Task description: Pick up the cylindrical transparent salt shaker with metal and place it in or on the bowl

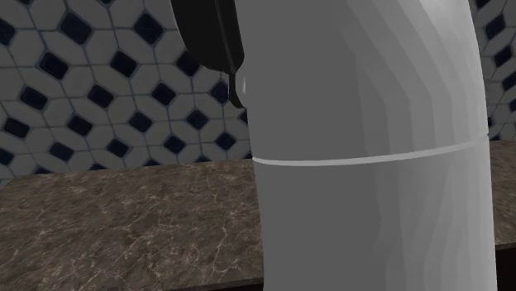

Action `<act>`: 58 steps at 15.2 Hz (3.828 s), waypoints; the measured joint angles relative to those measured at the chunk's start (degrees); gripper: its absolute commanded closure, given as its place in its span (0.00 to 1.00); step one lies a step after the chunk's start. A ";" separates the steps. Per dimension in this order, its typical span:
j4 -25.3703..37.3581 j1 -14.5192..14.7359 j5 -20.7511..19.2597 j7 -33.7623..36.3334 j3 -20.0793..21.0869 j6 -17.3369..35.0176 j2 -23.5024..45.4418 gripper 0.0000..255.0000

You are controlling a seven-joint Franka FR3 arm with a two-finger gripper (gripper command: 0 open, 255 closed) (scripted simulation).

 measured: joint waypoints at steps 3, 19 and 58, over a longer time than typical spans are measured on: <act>0.59 0.14 -0.60 0.37 -0.35 -1.65 -1.12 1.00; 4.95 1.10 -3.85 2.87 -1.79 -11.67 -7.23 1.00; 21.72 -21.66 -1.17 -28.81 -14.12 -32.12 -7.40 1.00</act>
